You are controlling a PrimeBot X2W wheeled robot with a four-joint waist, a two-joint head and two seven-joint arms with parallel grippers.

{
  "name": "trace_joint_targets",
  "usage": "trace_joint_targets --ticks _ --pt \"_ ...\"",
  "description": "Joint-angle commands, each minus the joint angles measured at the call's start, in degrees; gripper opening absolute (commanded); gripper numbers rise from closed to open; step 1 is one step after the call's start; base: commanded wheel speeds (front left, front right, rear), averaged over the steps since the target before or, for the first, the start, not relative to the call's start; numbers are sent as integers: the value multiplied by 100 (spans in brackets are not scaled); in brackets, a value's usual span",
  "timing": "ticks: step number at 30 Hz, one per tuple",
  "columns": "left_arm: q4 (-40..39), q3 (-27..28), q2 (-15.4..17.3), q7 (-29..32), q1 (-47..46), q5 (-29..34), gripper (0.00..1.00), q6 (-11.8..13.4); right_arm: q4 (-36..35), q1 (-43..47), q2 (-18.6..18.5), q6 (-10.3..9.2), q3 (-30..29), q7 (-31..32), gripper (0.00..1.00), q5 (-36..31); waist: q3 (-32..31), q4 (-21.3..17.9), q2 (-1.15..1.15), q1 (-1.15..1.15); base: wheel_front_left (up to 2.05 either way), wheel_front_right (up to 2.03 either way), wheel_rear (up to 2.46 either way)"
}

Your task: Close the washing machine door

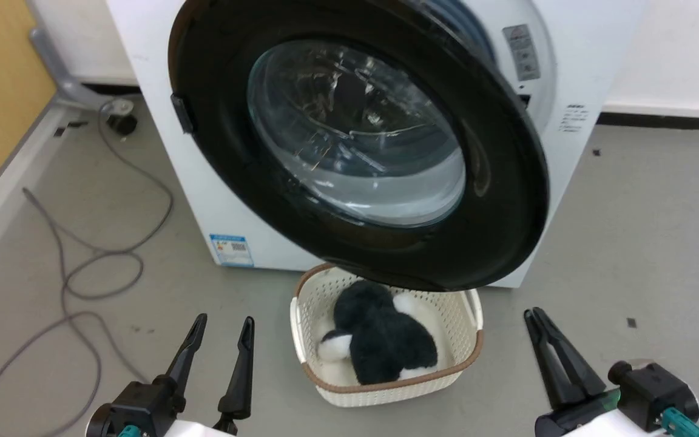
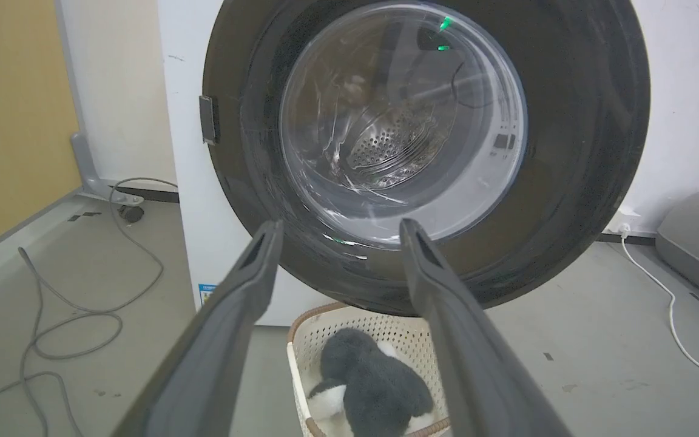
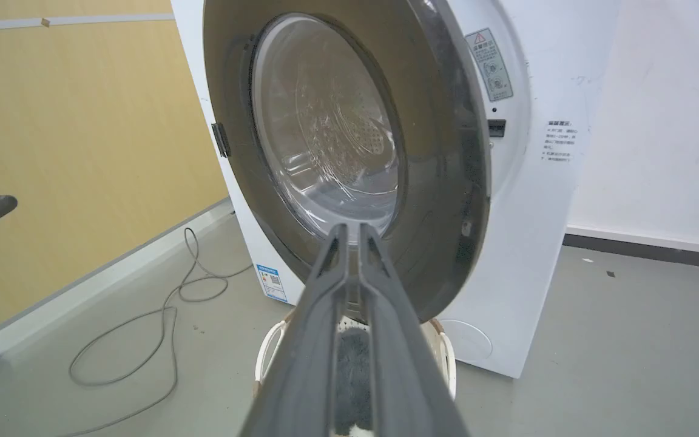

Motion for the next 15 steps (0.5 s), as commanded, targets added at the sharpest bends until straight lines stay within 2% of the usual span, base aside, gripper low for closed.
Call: trace_joint_targets --ticks 1,8,15 --pt "18 29 -37 -24 -73 38 100 -43 -38 -100 -82 3 41 50 0 65 97 84 0 0 0 0 0" --pt "-6 173 -245 -25 -349 202 100 -244 -105 -765 -671 3 466 434 0 238 581 347 0 0 0 0 0" --pt "7 240 -399 -25 -653 347 100 -384 207 -1910 -1486 3 894 732 0 857 1171 565 0 0 0 0 0"
